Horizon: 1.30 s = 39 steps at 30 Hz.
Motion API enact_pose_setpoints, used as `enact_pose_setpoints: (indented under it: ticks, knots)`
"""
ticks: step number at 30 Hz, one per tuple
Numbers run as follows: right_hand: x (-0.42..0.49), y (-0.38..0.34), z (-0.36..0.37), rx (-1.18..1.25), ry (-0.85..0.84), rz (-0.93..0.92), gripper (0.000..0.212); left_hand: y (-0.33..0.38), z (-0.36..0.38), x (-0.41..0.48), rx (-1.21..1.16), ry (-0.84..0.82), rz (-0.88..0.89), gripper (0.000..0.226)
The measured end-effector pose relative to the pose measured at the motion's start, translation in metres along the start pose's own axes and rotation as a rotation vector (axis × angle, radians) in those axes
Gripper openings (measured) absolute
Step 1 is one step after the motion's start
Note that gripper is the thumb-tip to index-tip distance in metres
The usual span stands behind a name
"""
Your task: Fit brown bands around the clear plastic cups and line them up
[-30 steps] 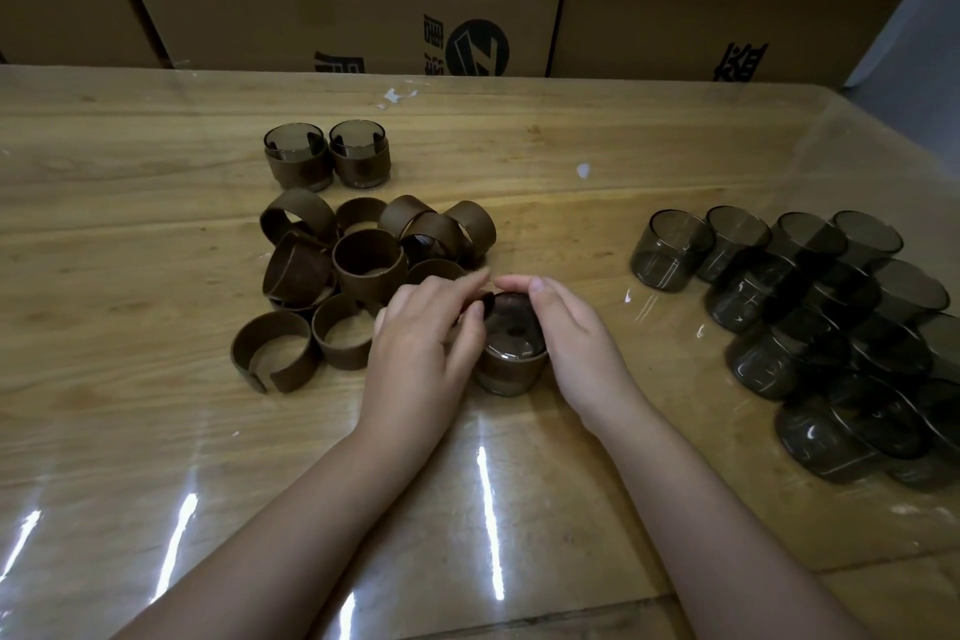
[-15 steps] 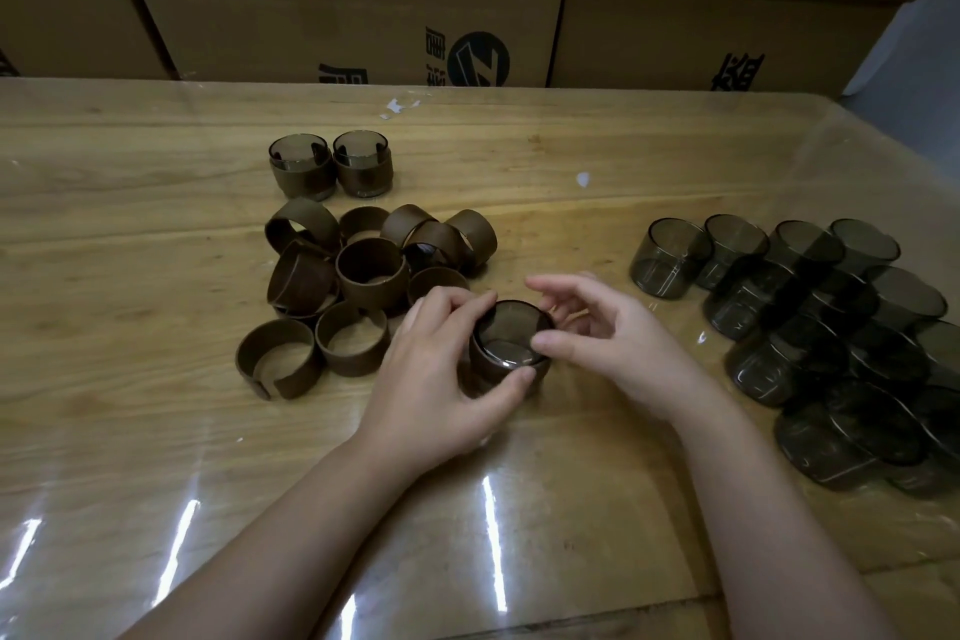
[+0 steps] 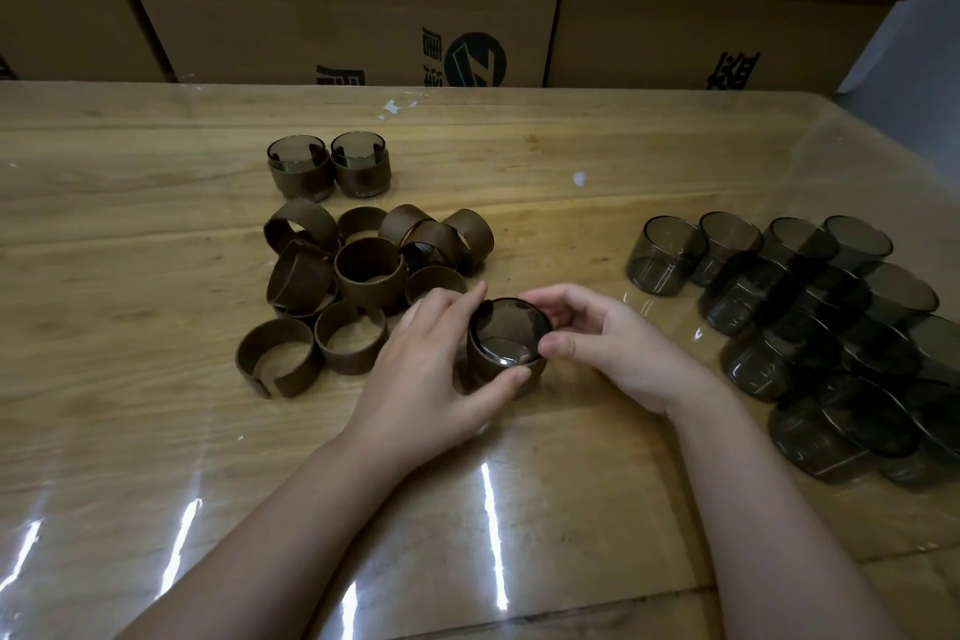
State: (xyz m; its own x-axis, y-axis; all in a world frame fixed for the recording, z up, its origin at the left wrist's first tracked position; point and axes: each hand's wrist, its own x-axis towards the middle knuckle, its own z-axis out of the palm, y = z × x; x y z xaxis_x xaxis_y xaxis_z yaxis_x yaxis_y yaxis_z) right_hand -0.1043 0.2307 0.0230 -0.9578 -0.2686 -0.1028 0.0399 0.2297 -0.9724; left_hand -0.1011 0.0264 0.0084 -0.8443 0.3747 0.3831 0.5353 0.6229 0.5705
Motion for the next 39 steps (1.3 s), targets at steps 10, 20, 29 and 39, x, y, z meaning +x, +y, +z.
enact_pose_setpoints:
  ticks: [10, 20, 29, 39]
  knots:
    - [0.001, 0.005, -0.002, 0.025, -0.058, -0.004, 0.047, -0.003, -0.001, -0.001, 0.100, -0.076, 0.023, 0.081]
    - [-0.002, 0.004, 0.002, 0.004, 0.060, -0.038, 0.042, -0.009, 0.004, 0.000, -0.023, -0.104, 0.052, 0.083]
    - [0.000, -0.004, 0.036, 0.306, 0.072, -0.226, 0.060, 0.005, 0.003, 0.005, -1.233, 0.084, -0.351, 0.062]
    - [-0.001, -0.009, 0.046, 0.313, 0.209, -0.317, 0.044, -0.003, 0.002, 0.006, -1.185, -0.009, -0.289, 0.067]
